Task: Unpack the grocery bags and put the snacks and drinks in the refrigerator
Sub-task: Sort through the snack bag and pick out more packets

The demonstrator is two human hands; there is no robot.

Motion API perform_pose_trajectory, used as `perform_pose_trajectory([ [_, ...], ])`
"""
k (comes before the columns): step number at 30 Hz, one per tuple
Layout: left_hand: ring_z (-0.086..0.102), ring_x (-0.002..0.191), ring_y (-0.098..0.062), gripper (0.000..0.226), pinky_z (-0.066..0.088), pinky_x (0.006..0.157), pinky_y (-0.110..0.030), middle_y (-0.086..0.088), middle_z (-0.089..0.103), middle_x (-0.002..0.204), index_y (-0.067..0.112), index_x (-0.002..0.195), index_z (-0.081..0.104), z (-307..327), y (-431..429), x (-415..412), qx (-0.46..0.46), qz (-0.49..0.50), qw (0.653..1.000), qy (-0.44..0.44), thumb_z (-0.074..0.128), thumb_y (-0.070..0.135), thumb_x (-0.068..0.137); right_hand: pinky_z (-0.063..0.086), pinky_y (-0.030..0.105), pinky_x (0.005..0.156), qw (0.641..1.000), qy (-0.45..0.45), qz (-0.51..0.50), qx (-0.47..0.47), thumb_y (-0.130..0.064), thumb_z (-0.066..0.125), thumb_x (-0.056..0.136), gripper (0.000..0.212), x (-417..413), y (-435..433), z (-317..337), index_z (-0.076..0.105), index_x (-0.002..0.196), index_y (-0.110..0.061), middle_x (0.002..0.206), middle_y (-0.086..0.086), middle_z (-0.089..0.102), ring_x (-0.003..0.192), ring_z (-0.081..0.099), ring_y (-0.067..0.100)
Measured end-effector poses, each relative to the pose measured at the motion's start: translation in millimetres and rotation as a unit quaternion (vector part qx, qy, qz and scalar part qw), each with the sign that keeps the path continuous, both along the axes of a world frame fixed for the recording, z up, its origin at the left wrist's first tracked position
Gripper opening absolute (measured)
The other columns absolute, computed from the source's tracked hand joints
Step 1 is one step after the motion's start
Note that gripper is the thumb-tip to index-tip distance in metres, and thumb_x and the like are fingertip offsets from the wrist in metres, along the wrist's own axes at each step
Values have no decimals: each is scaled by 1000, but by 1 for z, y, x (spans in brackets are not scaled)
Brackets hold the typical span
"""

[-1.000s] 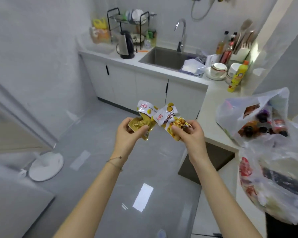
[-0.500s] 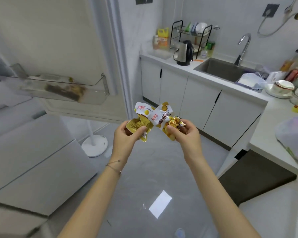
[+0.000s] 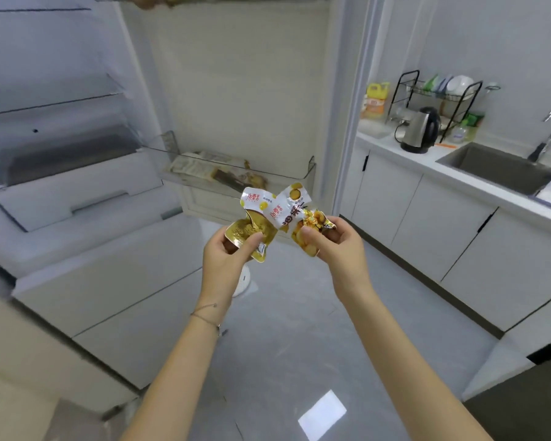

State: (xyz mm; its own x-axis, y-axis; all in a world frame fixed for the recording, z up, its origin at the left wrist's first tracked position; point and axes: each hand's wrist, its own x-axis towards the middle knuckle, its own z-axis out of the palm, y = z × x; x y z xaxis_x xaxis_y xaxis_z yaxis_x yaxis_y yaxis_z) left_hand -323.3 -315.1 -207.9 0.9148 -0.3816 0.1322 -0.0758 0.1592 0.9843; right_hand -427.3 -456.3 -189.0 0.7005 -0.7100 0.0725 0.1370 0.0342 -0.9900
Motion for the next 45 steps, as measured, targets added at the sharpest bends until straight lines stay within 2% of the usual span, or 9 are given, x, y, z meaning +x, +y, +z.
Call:
perform_pose_trajectory([
  [7, 70, 86, -12, 16, 55, 72, -23, -2, 74, 92, 17, 99, 68, 27, 5, 73, -23, 56, 998, -13, 72, 13, 84, 52, 21, 70, 997, -46, 42, -40, -18, 72, 86, 20, 80, -8, 33, 66, 104, -14, 100, 4, 72, 91, 68, 15],
  [13, 69, 92, -10, 19, 56, 74, -21, 4, 74, 97, 22, 103, 68, 49, 8, 126, -18, 68, 995, -64, 71, 18, 85, 57, 37, 78, 994, -72, 57, -62, -20, 68, 89, 12, 137, -14, 63, 66, 101, -20, 101, 3, 73, 93, 70, 20],
  [18, 69, 97, -17, 31, 58, 78, -28, -2, 71, 105, 26, 108, 59, 63, 2, 169, -43, 58, 992, -99, 73, 15, 83, 58, 33, 79, 993, -69, 48, -87, -19, 69, 87, 12, 172, -20, 75, 66, 94, -28, 94, -3, 74, 90, 70, 16],
  [22, 70, 93, -19, 37, 58, 77, -30, -9, 69, 105, 25, 108, 53, 79, -5, 209, -52, 29, 989, -139, 74, 9, 82, 55, 24, 69, 989, -48, 16, -137, -15, 69, 85, 15, 196, -25, 83, 64, 91, -28, 89, -7, 71, 81, 68, 6],
  [29, 67, 72, -1, 37, 53, 59, -18, -1, 66, 103, 28, 107, 59, 98, -2, 288, 108, -85, 970, -200, 76, 10, 80, 47, 20, 65, 977, 83, -37, -195, -15, 72, 82, 18, 233, -32, 80, 61, 93, -25, 90, -10, 65, 84, 63, 10],
  [31, 68, 71, -9, 38, 52, 55, -23, -2, 68, 99, 31, 105, 58, 102, -2, 310, 158, -137, 958, -195, 77, 12, 79, 50, 23, 68, 965, 142, -36, -217, -17, 72, 81, 17, 239, -32, 78, 62, 93, -24, 88, -9, 65, 84, 63, 11],
  [34, 69, 75, -23, 35, 55, 65, -40, -3, 73, 91, 32, 99, 59, 104, -4, 340, 241, -211, 924, -209, 81, 17, 75, 52, 34, 80, 942, 222, -22, -251, -19, 72, 79, 17, 246, -29, 76, 62, 92, -22, 89, -5, 66, 89, 64, 17],
  [40, 67, 95, -19, 33, 53, 80, -28, -2, 71, 101, 37, 101, 62, 91, -9, 373, 369, -351, 832, -221, 81, 27, 76, 52, 31, 81, 907, 319, 43, -272, -26, 72, 81, 27, 255, -21, 66, 62, 105, -21, 98, -1, 68, 92, 64, 16],
  [45, 62, 95, -9, 34, 49, 80, -17, 5, 64, 106, 27, 110, 63, 88, -17, 373, 408, -349, 795, -282, 78, 27, 79, 50, 27, 82, 880, 356, 51, -310, -27, 70, 84, 21, 253, -19, 67, 69, 103, -20, 98, -5, 67, 96, 62, 15],
])
